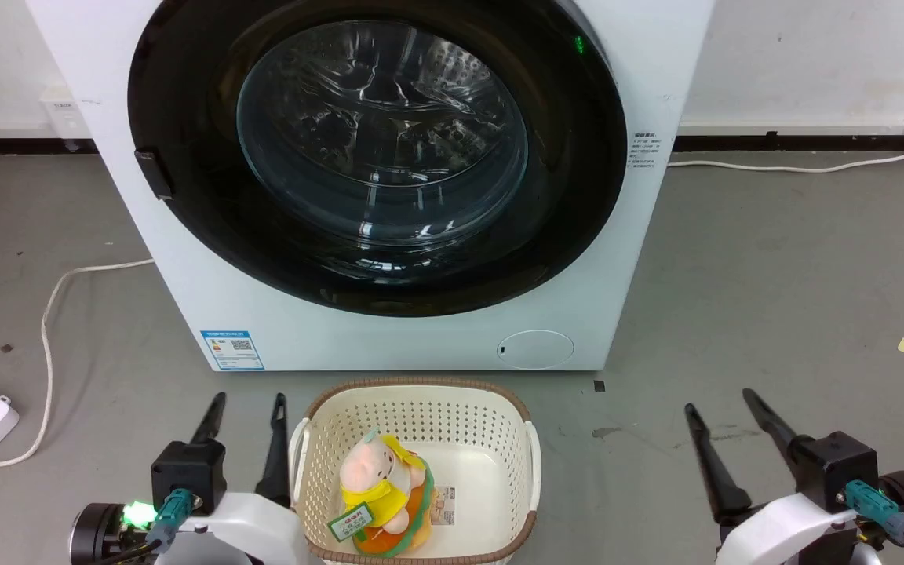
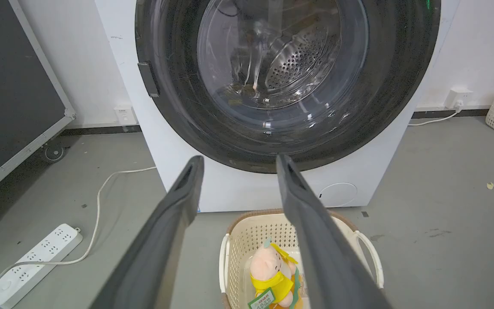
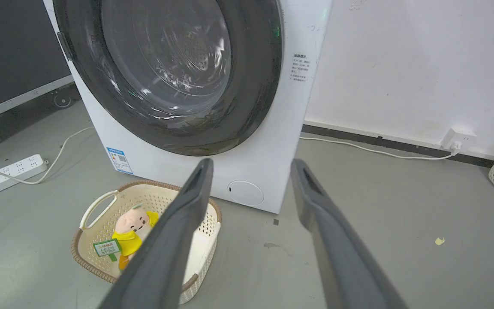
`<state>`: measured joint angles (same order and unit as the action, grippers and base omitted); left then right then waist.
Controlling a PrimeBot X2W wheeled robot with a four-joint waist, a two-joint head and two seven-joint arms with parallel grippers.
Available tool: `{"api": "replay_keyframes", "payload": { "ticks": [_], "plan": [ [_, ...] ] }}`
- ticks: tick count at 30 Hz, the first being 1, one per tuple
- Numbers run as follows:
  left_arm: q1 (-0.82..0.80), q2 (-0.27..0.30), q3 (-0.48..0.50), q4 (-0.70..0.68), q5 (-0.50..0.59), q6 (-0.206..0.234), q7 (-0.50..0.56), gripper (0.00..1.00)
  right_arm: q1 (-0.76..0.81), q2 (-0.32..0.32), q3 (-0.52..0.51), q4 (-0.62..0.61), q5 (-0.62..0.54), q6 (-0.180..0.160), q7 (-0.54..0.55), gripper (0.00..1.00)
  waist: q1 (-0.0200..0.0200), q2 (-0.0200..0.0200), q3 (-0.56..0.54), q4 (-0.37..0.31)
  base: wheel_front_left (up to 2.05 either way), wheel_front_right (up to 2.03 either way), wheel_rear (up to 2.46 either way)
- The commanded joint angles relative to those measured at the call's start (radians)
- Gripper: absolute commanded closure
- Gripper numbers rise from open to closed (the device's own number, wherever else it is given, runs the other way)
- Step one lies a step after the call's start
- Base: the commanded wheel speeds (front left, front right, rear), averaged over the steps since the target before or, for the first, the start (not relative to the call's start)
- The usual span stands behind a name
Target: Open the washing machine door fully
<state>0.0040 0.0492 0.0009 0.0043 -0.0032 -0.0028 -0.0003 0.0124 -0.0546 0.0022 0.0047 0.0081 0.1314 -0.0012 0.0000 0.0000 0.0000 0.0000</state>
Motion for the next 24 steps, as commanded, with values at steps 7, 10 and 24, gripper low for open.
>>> {"api": "replay_keyframes", "payload": {
  "ticks": [7, 10, 24],
  "plan": [
    [-0.002, 0.000, -0.011, 0.004, 0.000, 0.004, -0.015, 0.00, 0.000, 0.000, 0.002, 0.003, 0.016, 0.000, -0.015, 0.00, 0.0000, 0.0000, 0.000, -0.001, 0.00, 0.00, 0.00],
    [-0.003, 0.000, -0.016, 0.005, -0.001, 0.006, -0.021, 0.00, -0.001, 0.000, 0.002, 0.008, 0.023, 0.000, -0.021, 0.00, 0.0000, 0.0000, 0.000, 0.000, 0.00, 0.00, 0.00],
    [-0.022, 0.002, -0.039, 0.005, -0.001, 0.013, -0.052, 0.00, -0.034, 0.001, 0.004, 0.007, 0.059, 0.000, -0.052, 0.00, 0.0000, 0.0000, 0.037, 0.011, 0.00, 0.00, 0.00]
  ]
}}
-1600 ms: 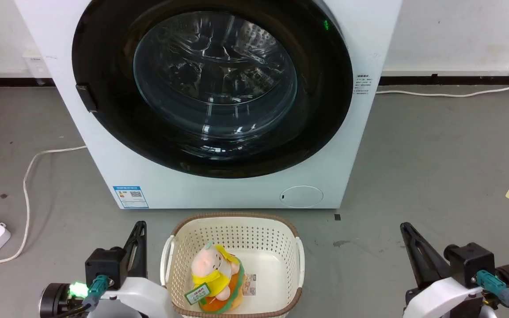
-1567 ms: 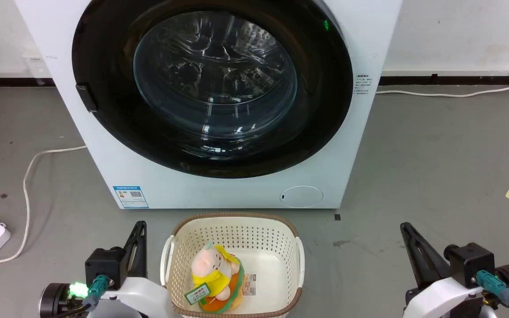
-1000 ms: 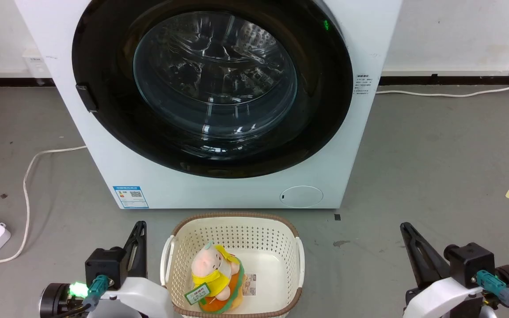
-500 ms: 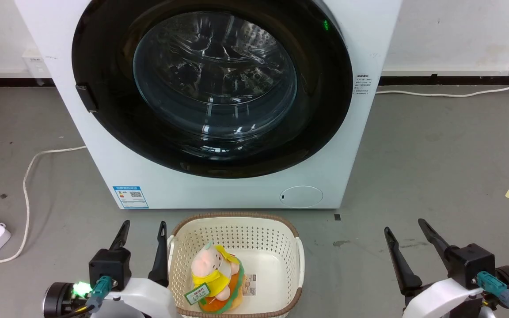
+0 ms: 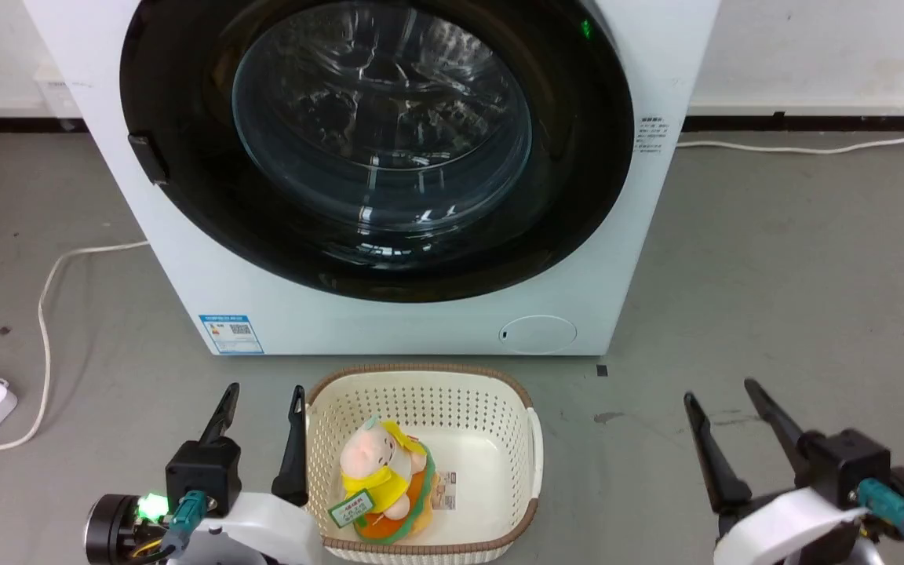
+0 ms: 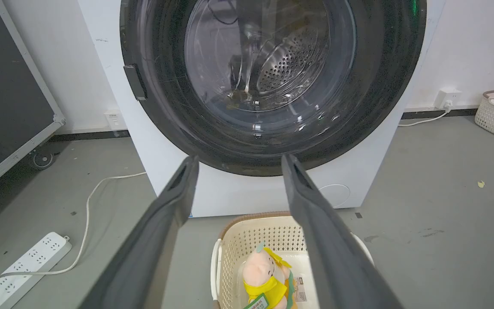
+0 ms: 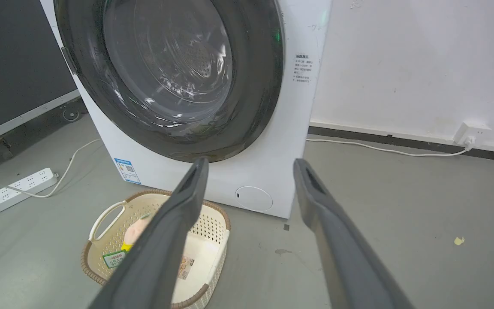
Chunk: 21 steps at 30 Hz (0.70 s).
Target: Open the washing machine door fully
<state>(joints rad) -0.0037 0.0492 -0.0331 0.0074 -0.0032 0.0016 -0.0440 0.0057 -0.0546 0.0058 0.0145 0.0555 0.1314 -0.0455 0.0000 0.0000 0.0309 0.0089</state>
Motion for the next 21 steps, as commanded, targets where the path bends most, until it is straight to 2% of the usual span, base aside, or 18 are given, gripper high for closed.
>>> {"api": "replay_keyframes", "payload": {
  "ticks": [1, 13, 21],
  "plan": [
    [-0.017, 0.002, -0.007, 0.001, -0.001, 0.009, -0.011, 0.00, -0.034, 0.001, 0.000, -0.003, 0.018, 0.000, -0.010, 0.00, 0.0000, 0.0000, 0.011, 0.004, 0.00, 0.00, 0.00],
    [-0.061, 0.003, -0.021, -0.009, -0.002, 0.014, -0.034, 0.00, -0.149, -0.028, -0.006, 0.008, 0.111, 0.000, -0.008, 0.00, 0.0000, 0.0000, 0.074, 0.024, 0.00, 0.00, 0.00],
    [-0.089, 0.004, -0.034, -0.015, -0.004, 0.019, -0.051, 0.00, -0.276, -0.039, -0.055, 0.045, 0.218, 0.000, 0.042, 0.00, 0.0000, 0.0000, 0.120, 0.045, 0.00, 0.00, 0.00]
  ]
}}
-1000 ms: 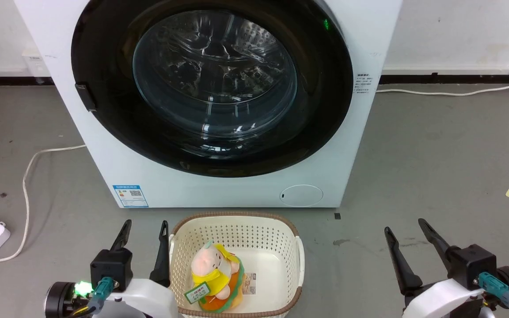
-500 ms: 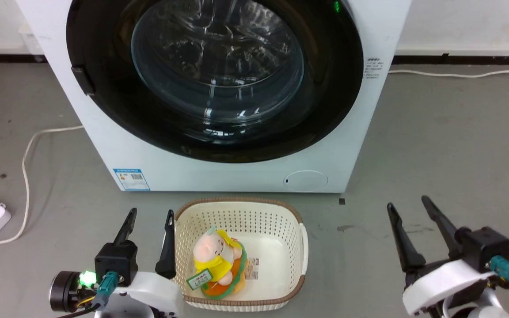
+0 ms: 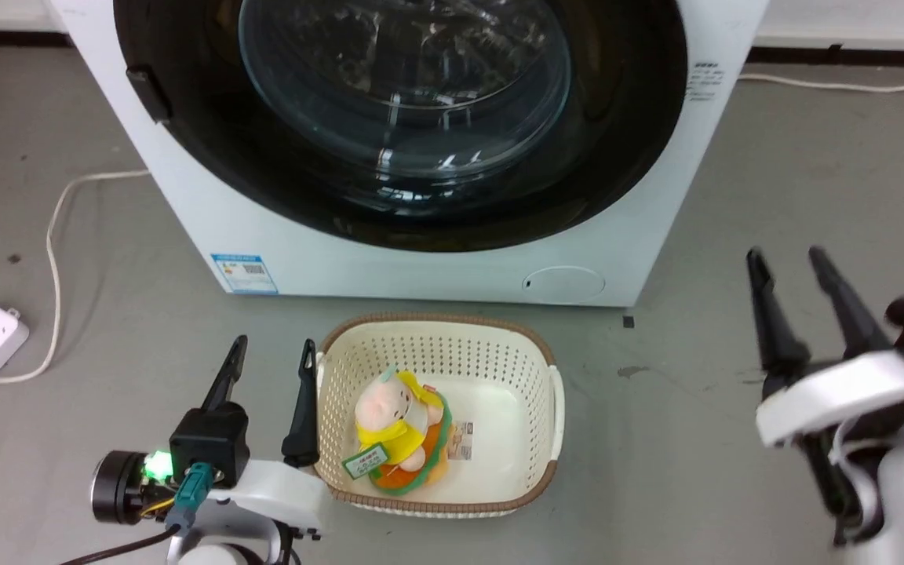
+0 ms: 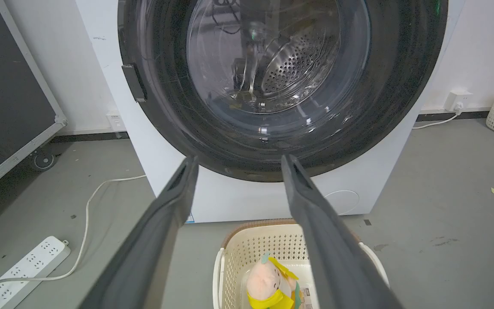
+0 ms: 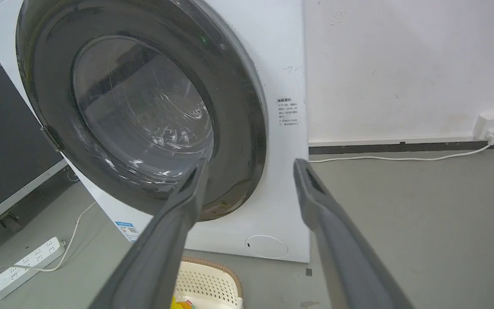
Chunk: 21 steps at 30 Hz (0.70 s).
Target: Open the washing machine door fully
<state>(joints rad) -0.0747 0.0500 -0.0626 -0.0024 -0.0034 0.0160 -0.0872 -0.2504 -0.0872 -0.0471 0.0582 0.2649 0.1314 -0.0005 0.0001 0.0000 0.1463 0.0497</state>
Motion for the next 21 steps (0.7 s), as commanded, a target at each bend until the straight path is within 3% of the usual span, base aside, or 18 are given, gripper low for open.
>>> {"api": "replay_keyframes", "payload": {
  "ticks": [1, 12, 14, 21],
  "plan": [
    [-0.021, 0.003, -0.007, -0.006, -0.004, 0.005, -0.010, 0.00, -0.039, -0.005, -0.011, 0.008, 0.024, 0.000, 0.005, 0.00, -0.0001, 0.0000, 0.010, 0.007, 0.00, 0.00, 0.00],
    [-0.064, 0.003, -0.030, -0.012, -0.008, 0.015, -0.039, 0.00, -0.305, 0.013, -0.141, 0.147, 0.191, 0.000, 0.108, 0.00, -0.0001, 0.0000, 0.083, 0.046, 0.00, 0.00, 0.00],
    [-0.069, 0.003, -0.034, -0.012, -0.009, 0.018, -0.043, 0.00, -0.344, 0.015, -0.163, 0.171, 0.209, 0.000, 0.119, 1.00, -0.0001, 0.0000, 0.093, 0.052, 0.00, 0.00, 0.00],
    [-0.085, 0.002, -0.048, -0.014, -0.012, 0.024, -0.058, 0.00, -0.491, 0.022, -0.250, 0.288, 0.269, 0.000, 0.162, 1.00, -0.0001, 0.0000, 0.130, 0.071, 0.00, 0.00, 0.00]
  ]
}}
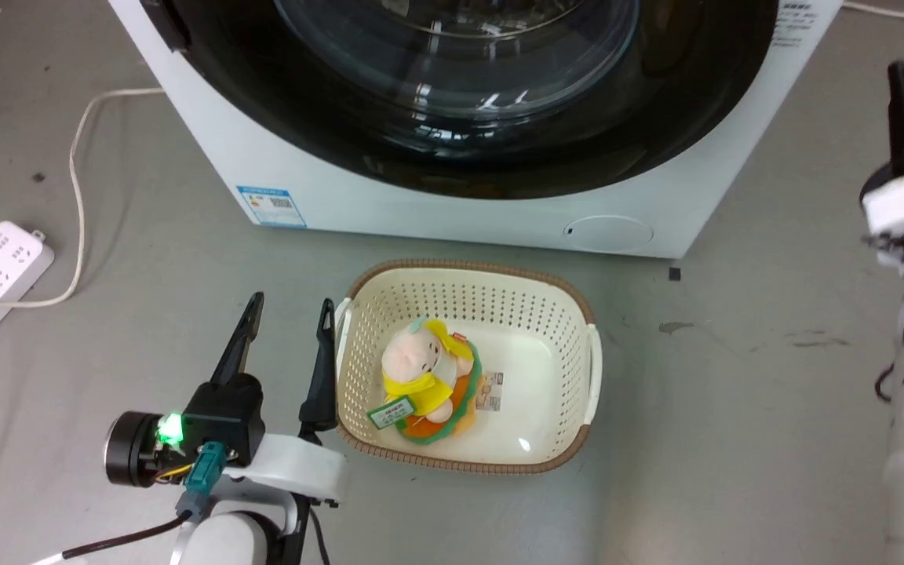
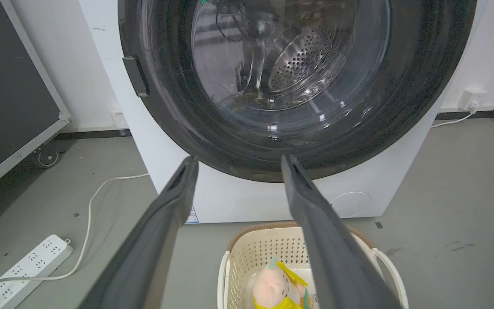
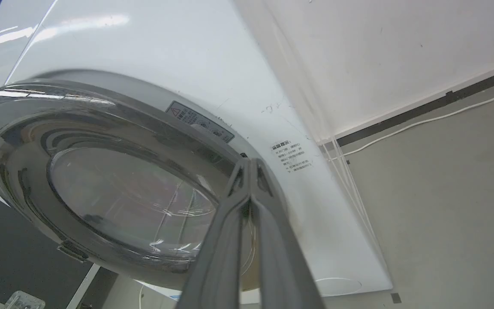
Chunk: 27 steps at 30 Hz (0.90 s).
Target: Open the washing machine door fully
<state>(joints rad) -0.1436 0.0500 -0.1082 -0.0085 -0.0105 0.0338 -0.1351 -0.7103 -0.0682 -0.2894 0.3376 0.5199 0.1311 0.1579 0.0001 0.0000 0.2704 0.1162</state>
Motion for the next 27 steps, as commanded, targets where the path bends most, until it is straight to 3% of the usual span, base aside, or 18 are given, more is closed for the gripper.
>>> {"api": "replay_keyframes", "payload": {
  "ticks": [1, 16, 27],
  "plan": [
    [-0.019, 0.002, -0.004, -0.008, -0.005, 0.006, -0.012, 0.00, -0.052, 0.003, -0.018, 0.027, 0.019, 0.000, 0.010, 1.00, 0.0000, 0.0000, 0.012, 0.007, 0.00, 0.00, 0.00],
    [-0.071, 0.001, -0.045, -0.006, -0.022, 0.023, -0.045, 0.00, -0.418, -0.055, -0.179, 0.407, 0.054, 0.000, 0.195, 1.00, 0.0000, 0.0000, 0.096, 0.062, 0.00, 0.00, 0.00],
    [-0.102, 0.000, -0.070, -0.009, -0.029, 0.034, -0.068, 0.00, -0.610, -0.091, -0.245, 0.608, 0.085, 0.000, 0.331, 1.00, 0.0000, 0.0000, 0.146, 0.093, 0.00, 0.00, 0.00]
  ]
}}
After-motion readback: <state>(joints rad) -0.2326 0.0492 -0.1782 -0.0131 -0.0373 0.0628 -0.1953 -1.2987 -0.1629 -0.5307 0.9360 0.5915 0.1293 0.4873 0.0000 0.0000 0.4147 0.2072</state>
